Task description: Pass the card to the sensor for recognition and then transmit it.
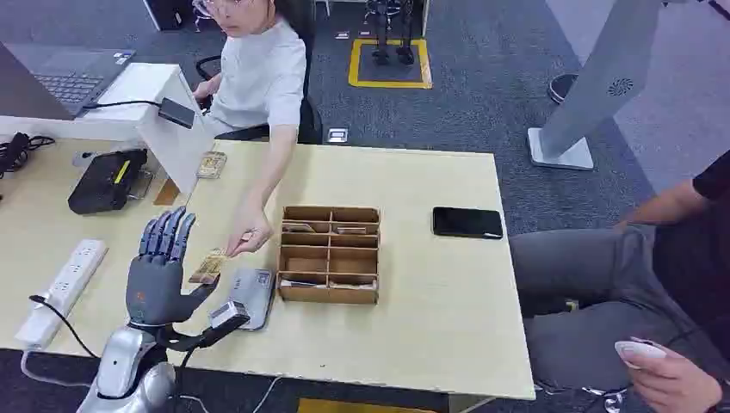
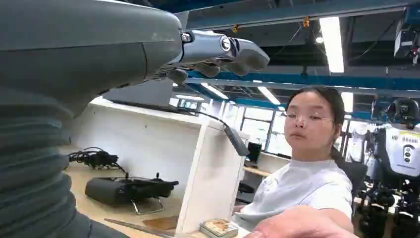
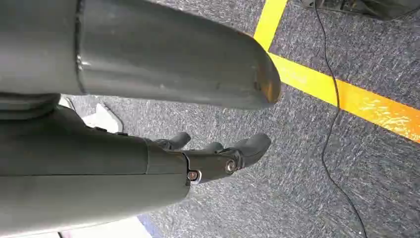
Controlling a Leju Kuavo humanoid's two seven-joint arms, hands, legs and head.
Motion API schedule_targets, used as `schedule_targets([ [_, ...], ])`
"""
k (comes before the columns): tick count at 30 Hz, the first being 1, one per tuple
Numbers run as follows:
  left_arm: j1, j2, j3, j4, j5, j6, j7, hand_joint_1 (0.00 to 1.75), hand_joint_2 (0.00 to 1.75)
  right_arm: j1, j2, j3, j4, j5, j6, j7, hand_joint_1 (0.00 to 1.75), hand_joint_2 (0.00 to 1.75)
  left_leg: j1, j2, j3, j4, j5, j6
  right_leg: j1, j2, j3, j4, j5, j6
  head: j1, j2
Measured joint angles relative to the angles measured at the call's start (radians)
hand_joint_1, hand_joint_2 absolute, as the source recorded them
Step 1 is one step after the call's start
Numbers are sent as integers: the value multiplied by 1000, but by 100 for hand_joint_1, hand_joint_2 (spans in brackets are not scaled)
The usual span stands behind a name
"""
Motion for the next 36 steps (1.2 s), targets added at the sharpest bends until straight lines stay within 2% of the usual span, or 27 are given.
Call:
schedule_targets([
  [1,0,0,0,0,0,0,0,147,175,0,0,0,0,0,0,0,0,0,0,0,0,0,0,0,0,0,0,0,0,0,0,0],
  [2,0,0,0,0,0,0,0,175,175,0,0,0,0,0,0,0,0,0,0,0,0,0,0,0,0,0,0,0,0,0,0,0],
  [17,0,0,-1,1,18,0,10,175,175,0,0,7,0,10,-5,3,0,0,0,0,0,0,0,0,0,0,0,0,0,0,0,0],
  [20,-2,2,-2,1,54,0,2,175,175,-1,0,16,0,21,-14,-1,0,0,0,0,0,0,0,0,0,0,0,0,0,0,0,0],
  [34,-2,3,-2,1,61,0,-4,175,175,-1,0,26,0,26,-16,-8,0,0,0,0,0,0,0,0,0,0,0,0,0,0,0,0],
  [36,-2,5,-2,1,92,-1,-27,175,175,-1,0,26,0,27,-15,-8,0,0,0,0,0,0,0,0,0,0,0,0,0,0,0,0],
])
